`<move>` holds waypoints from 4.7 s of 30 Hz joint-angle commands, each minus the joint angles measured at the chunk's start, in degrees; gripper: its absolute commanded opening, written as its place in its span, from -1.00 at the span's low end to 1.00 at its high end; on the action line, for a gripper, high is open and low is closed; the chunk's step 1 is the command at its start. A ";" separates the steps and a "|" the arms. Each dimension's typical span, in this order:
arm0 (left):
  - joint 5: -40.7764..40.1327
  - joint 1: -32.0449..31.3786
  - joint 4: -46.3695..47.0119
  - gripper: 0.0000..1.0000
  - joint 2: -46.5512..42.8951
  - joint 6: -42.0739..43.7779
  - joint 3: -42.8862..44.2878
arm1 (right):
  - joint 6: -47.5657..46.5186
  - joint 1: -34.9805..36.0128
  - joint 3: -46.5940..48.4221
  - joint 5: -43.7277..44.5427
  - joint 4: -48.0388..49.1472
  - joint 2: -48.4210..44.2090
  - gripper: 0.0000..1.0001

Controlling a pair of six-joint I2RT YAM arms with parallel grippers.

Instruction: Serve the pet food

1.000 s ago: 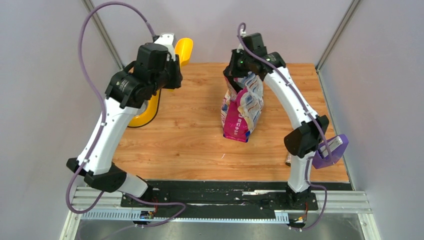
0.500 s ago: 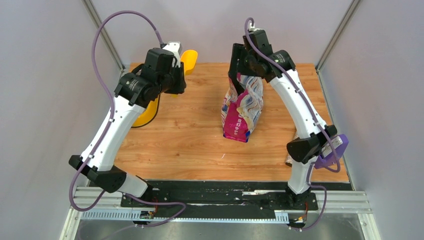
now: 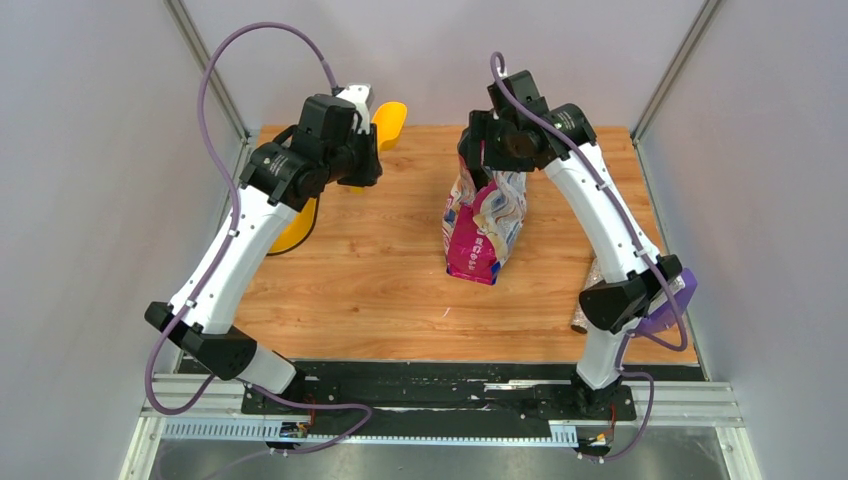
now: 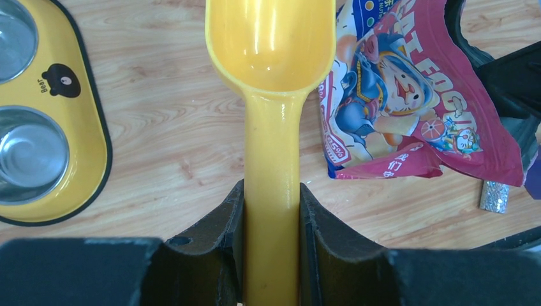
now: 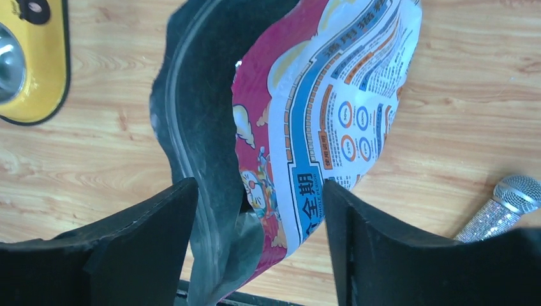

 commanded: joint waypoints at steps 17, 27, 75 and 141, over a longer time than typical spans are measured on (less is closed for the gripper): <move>0.30 0.46 2.94 -1.00 0.11 1.04 -1.14 | 6.10 -9.66 -14.46 -2.58 3.19 3.08 -0.95; 1.19 0.99 5.62 -1.00 -0.25 0.51 -6.81 | 4.00 -27.63 -27.78 -11.09 21.07 -9.11 -1.00; -7.52 5.99 2.74 -1.00 -20.89 -6.47 -25.48 | 1.02 12.39 -14.40 6.92 21.81 15.88 -1.00; 18.66 -1.00 32.00 -1.00 -19.22 10.15 -59.89 | 0.67 8.56 -54.20 4.10 33.86 -6.71 -1.00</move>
